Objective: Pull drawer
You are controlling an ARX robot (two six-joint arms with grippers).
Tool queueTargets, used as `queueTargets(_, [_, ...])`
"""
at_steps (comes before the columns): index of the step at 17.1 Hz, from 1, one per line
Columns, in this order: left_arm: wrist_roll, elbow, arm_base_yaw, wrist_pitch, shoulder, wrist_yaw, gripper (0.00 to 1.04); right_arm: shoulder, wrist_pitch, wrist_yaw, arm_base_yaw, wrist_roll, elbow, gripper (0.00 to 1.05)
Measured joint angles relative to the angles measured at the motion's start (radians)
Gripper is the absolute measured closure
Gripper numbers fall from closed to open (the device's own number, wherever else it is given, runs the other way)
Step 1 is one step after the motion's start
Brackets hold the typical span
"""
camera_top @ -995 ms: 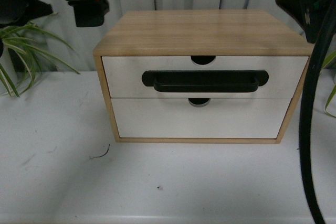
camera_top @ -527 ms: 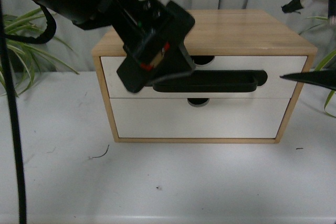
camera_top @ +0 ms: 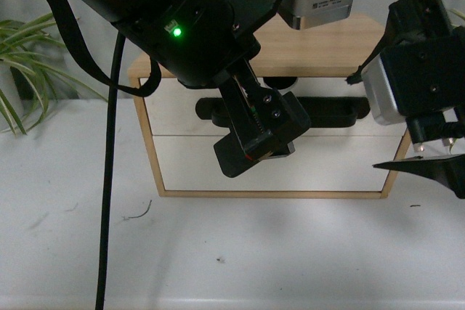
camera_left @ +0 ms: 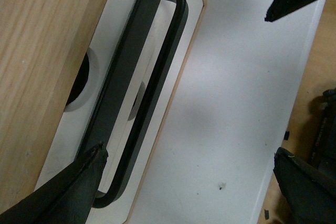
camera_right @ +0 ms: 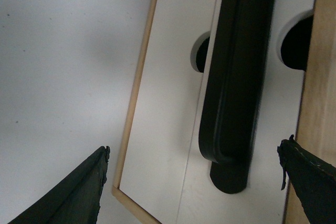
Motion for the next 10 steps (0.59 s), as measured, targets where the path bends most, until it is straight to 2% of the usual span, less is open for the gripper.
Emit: queueTargets(10, [-0.005,0.003,0.012,0.082,0.090,-0.052,0.07,0.097,0.015,0.025,0.038,0.053,0.051,0.06])
